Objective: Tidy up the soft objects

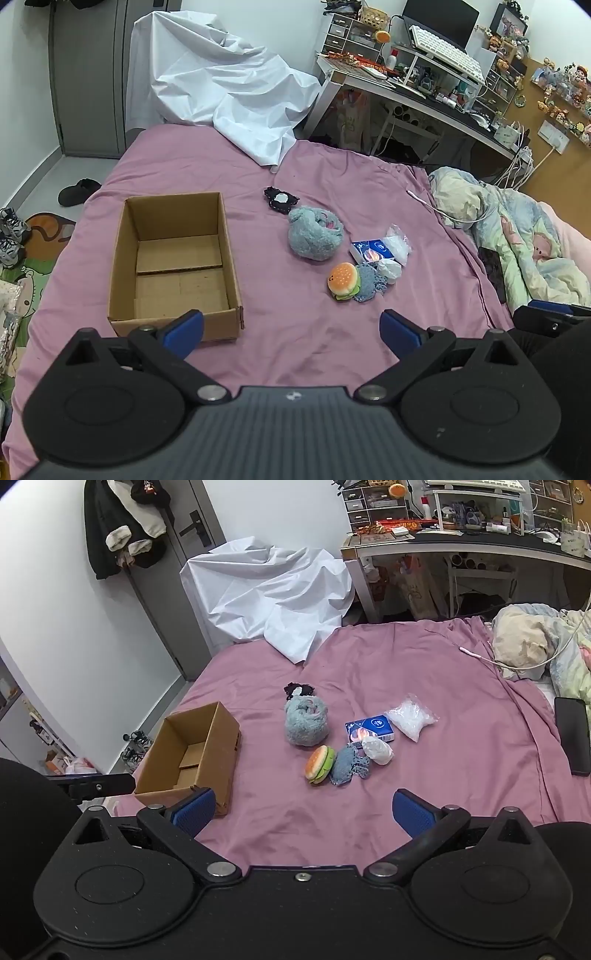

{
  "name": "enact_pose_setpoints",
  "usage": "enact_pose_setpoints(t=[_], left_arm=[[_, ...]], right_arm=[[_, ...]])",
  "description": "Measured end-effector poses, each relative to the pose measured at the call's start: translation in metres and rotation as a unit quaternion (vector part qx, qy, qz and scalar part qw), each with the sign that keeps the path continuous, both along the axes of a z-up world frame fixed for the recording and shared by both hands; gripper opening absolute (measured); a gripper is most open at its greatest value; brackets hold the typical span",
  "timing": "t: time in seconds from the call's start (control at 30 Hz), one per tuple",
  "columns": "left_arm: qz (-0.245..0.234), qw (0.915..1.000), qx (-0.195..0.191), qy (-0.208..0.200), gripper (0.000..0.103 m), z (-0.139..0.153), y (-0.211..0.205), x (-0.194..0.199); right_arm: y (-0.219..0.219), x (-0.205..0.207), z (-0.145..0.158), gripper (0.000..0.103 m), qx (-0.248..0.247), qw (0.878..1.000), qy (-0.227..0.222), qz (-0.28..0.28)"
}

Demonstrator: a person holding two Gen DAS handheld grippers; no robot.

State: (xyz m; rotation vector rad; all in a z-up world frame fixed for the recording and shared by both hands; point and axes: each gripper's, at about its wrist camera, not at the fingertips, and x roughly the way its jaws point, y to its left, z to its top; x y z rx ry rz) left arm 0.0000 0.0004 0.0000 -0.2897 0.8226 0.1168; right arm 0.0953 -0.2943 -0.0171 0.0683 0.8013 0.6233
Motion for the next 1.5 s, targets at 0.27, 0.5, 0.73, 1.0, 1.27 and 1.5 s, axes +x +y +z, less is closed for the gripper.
enact_pose_setpoints(t=[0.27, 0.5, 0.73, 1.0, 1.27, 1.5], left_arm=[[0.000, 1.0000, -0.002, 0.000, 0.101, 0.0002, -0.0003, 0.0003], [0.000, 1.0000, -0.004, 0.000, 0.101, 0.0001, 0.0003, 0.0001], [0.000, 1.0000, -0.004, -0.001, 0.101, 0.0000, 0.0005, 0.0001], [0.000, 1.0000, -0.006, -0.001, 0.101, 0.0000, 0.0007, 0.0003], [0.001, 1.0000, -0.007, -0.001, 0.101, 0.0063, 0.0009, 0.0018], [0.000, 1.0000, -0.007, -0.001, 0.101, 0.0058, 0.0012, 0.0014]], right_arm=[[-0.0004, 0.0006, 0.0002, 0.103, -0.001, 1.000, -0.001, 0.000], [-0.0022, 0.0000, 0.0000, 0.103, -0.003, 1.000, -0.003, -0.001], [-0.0011, -0.0014, 0.0026, 0.103, -0.006, 1.000, -0.004, -0.003], [-0.0010, -0.0012, 0.0032, 0.103, -0.009, 1.000, -0.006, -0.002], [0.0024, -0.0031, 0.0052, 0.103, -0.016, 1.000, -0.011, -0.004], [0.0025, -0.0031, 0.0054, 0.103, -0.017, 1.000, -0.011, -0.003]])
